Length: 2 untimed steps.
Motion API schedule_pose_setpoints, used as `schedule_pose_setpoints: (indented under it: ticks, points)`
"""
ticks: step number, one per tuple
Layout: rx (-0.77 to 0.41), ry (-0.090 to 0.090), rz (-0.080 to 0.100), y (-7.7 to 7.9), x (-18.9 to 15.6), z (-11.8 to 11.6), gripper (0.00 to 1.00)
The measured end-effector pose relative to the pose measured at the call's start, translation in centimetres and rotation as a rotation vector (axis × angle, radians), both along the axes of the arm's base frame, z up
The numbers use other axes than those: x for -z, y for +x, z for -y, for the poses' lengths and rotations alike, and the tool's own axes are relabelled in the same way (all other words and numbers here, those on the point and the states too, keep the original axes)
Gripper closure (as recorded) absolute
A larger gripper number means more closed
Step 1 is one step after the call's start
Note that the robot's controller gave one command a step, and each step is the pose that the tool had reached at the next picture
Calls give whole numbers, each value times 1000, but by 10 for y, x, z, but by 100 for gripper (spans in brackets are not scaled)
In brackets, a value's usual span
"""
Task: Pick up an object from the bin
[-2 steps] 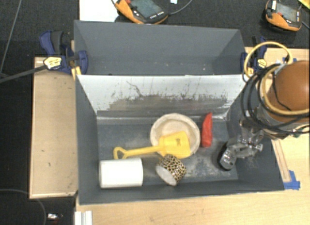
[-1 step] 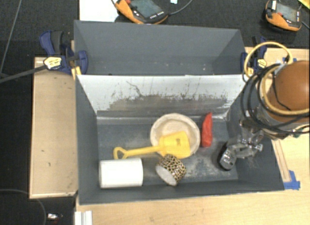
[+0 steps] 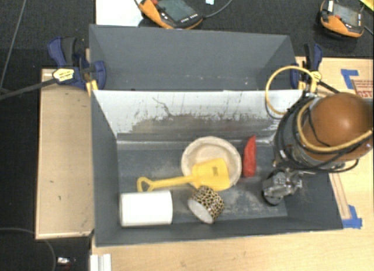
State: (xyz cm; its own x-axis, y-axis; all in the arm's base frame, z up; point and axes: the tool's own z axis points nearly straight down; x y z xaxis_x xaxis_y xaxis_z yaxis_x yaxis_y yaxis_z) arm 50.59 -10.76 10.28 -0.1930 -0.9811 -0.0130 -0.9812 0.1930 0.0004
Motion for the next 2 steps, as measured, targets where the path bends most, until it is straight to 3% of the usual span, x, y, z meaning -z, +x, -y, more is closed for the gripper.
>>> schedule_pose_setpoints:
  ticks: [1, 2]
  points:
    - [-14, -2, 4, -24, -5, -3, 100]
    - [-74, 2, 0, -14, -128, 3, 100]
